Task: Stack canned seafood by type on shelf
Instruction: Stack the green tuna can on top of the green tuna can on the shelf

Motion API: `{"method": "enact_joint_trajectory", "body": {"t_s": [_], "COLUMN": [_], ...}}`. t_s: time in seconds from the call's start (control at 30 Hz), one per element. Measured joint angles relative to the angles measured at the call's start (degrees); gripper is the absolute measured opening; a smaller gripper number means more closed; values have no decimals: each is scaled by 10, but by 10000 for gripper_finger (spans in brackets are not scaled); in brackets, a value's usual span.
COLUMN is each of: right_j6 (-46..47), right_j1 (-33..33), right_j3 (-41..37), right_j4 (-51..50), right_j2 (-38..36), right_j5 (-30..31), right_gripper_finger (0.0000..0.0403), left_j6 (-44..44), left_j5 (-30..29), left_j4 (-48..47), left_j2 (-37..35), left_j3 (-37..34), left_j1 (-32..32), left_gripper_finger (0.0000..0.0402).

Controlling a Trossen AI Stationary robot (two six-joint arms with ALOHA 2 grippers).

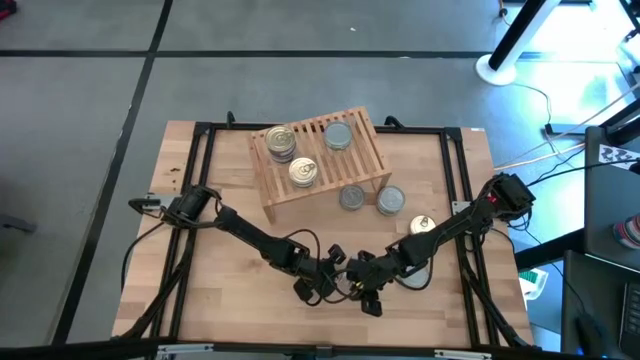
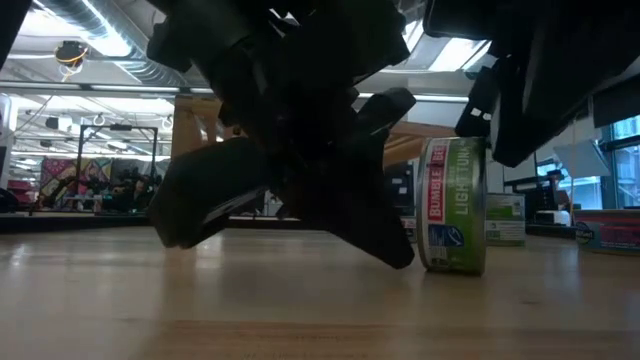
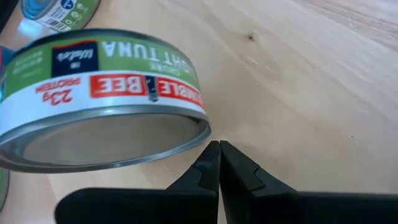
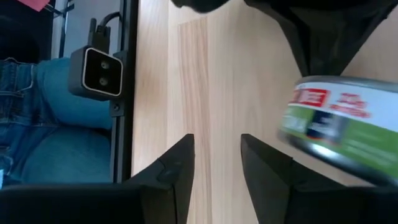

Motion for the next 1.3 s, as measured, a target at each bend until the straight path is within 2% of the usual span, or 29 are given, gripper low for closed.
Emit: {"method": "enact_joint_trajectory", "body": {"t_s": [0.27, 0.43, 0.57, 0.7, 0.9, 1.03, 1.3], "right_j6": [0, -1, -1, -1, 2, 49, 108], "right_j1": [0, 0, 0, 0, 0, 0, 0], "right_j3": [0, 0, 0, 0, -1, -1, -1], "right_j4": [-41, -79, -82, -81, -73, -66, -48], "right_j2": [0, 0, 0, 3, 13, 19, 33], "right_j5": [5, 48, 87, 103, 103, 103, 123], "right_gripper_finger": [131, 131, 131, 131, 131, 131, 131], "left_j6": [0, -4, -46, -106, -182, -256, -449], "left_j5": [0, -5, -11, -11, -11, -12, -13], "left_j4": [1, 2, 3, 3, -1, -32, -35], "left_j2": [-1, -1, -2, -2, -2, -9, -21], "left_j3": [1, 1, 1, 1, 1, 2, 3], "left_j1": [0, 0, 0, 0, -8, -17, -23], "left_gripper_finger": [0, 0, 4, 39, 120, 163, 206]}}
